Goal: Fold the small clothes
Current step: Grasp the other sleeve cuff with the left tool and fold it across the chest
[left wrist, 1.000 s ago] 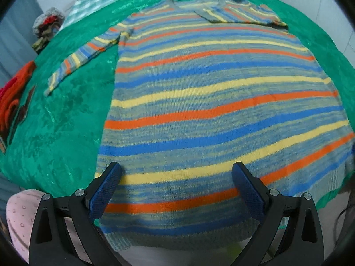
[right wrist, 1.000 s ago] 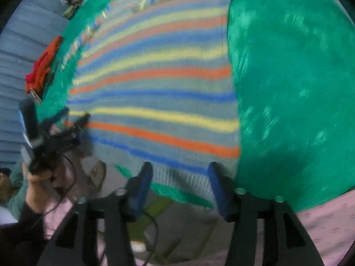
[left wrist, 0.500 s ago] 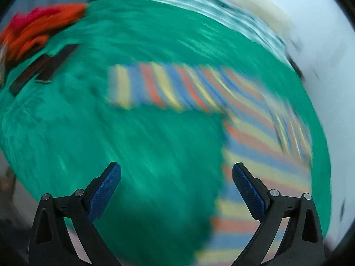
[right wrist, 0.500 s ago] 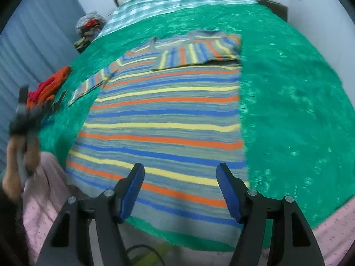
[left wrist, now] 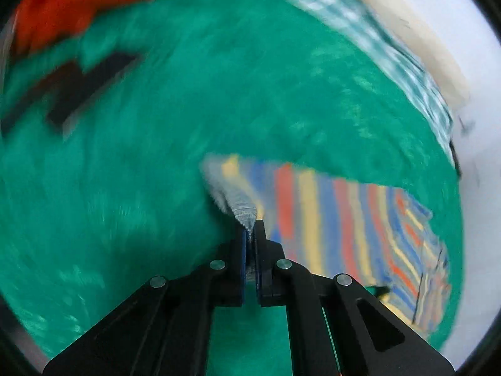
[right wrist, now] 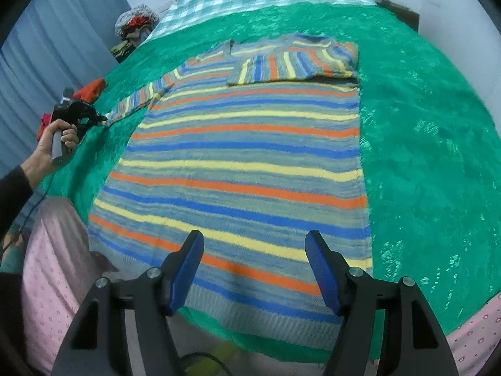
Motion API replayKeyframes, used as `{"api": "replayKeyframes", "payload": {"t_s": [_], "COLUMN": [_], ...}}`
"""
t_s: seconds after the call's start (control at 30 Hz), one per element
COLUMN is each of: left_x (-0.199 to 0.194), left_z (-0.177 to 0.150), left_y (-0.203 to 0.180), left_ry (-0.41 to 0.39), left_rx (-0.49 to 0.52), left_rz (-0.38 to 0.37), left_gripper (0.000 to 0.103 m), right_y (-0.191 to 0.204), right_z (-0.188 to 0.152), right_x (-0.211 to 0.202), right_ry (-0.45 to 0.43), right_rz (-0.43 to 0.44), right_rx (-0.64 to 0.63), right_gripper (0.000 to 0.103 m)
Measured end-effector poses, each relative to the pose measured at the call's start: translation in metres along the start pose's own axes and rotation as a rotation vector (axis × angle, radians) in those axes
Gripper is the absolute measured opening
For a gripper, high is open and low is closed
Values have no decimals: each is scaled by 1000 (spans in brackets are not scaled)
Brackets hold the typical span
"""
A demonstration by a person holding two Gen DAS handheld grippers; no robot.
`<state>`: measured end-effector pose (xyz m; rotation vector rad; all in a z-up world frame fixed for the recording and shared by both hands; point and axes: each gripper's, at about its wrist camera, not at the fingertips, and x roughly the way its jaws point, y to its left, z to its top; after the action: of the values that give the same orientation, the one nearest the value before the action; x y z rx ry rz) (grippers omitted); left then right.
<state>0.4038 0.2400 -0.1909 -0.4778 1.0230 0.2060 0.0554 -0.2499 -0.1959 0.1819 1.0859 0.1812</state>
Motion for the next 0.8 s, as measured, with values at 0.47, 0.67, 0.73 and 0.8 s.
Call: {"api": "replayKeyframes", "payload": {"t_s": [0.47, 0.67, 0.73, 0.8], "left_x": [-49, -34, -27, -9], "left_z": [-119, -106, -93, -86], "left_y": [-344, -313, -294, -285], "left_ry": [-40, -42, -71, -85], "left_rx": [769, 639, 580, 568], "left_rz": [-197, -202, -150, -79], "left_gripper": [92, 90, 90, 90], "right_y": [-8, -22, -26, -26], "right_z": [-3, -7, -7, -6], "right_x": [-6, -13, -11, -7], "right_ry": [-38, -60, -51, -40], "right_rz": [25, 27, 34, 42], "right_rx": [21, 61, 73, 74], "right_gripper": [67, 67, 67, 67]}}
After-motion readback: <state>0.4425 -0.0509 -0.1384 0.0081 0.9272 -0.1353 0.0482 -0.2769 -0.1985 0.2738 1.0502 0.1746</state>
